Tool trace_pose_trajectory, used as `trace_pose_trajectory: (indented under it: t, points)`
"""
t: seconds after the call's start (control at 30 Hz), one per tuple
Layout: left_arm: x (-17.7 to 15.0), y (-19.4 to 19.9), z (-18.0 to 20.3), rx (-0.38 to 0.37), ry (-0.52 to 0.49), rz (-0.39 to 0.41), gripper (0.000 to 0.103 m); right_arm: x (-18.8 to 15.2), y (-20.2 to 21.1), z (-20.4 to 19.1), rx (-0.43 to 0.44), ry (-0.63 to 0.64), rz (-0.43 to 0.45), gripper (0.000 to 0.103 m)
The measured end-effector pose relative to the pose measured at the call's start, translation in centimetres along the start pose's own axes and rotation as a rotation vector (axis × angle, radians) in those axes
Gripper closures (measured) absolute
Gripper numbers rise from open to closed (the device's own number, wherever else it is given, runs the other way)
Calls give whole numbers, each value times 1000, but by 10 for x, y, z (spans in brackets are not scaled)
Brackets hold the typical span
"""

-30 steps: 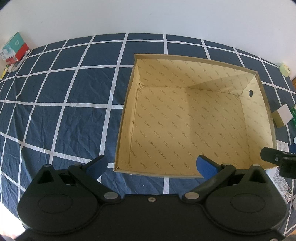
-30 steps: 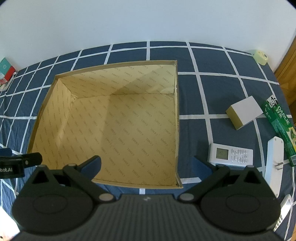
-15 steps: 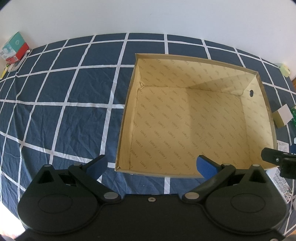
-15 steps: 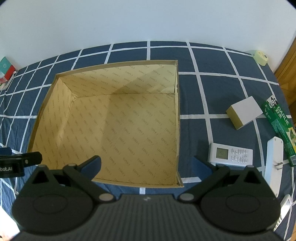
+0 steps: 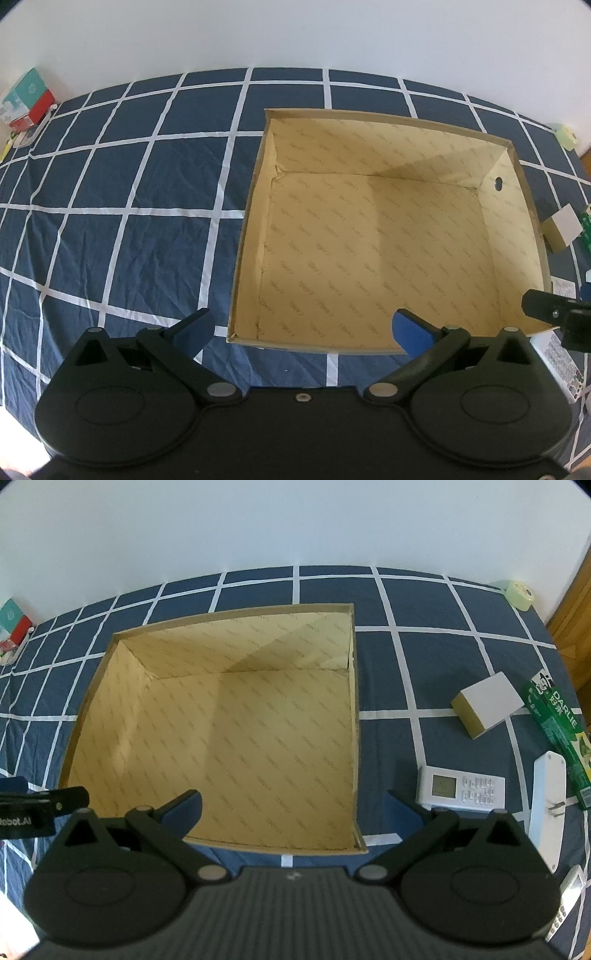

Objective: Organize objects

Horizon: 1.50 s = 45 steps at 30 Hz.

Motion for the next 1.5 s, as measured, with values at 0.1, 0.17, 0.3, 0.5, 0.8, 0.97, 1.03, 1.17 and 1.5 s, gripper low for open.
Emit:
trace_pose_trajectory:
  t: [0.1,0.17,0.3,0.5,0.8,0.97,1.03,1.17,1.5]
  points:
    - [0,1,2,-1,-7,2,0,0,3,1,-2,-5,5,0]
    - [0,2,4,-4,-11,3,0,0,5,3,-2,-12,11,0]
    - [0,6,12,-14,-31,13,0,-2,11,6,-8,-32,25,0]
    - [-5,14,22,-33,-63,21,0,-8,27,16,-22,-88,68,0]
    - [-22,27,53,-75,-151,27,0,-30,55,47,-87,-217,120,0]
    - [-32,34,77,-114,-215,32,0,-50,68,69,-126,-295,130,0]
    - [-37,35,89,-132,-245,34,0,-58,74,78,-144,-328,133,0]
    - [-44,36,112,-165,-299,29,0,-77,84,99,-177,-400,132,0]
    - [-64,31,178,-253,-449,-11,0,-121,100,150,-211,-591,123,0]
Point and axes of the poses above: each gripper's, at about its wrist camera, not at the fingertips, and y roughly against the way its jaws point, z to its right, x to its top, the point moved 4 cm from there along -y, roughly the way its jaws point, and after that the axes turned 6 degrees about z, right-handed, at the moved point
